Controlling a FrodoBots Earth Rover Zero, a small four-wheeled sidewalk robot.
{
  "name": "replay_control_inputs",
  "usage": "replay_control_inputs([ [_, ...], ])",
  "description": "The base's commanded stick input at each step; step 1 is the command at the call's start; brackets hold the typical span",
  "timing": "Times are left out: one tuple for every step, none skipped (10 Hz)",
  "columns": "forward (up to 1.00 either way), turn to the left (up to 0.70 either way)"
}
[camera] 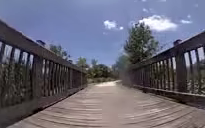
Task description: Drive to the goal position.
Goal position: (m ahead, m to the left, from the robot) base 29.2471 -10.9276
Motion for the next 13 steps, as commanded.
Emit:
replay_control_inputs([
  [0.85, 0.00],
  [0.85, 0.00],
  [0.85, 0.00],
  [0.85, 0.00],
  [0.85, 0.00],
  [0.85, 0.00],
  [0.85, 0.00],
  [0.85, 0.00],
  [0.85, 0.00],
  [0.85, 0.00],
  [0.85, 0.00],
  [0.85, 0.00],
  [0.85, 0.00],
])
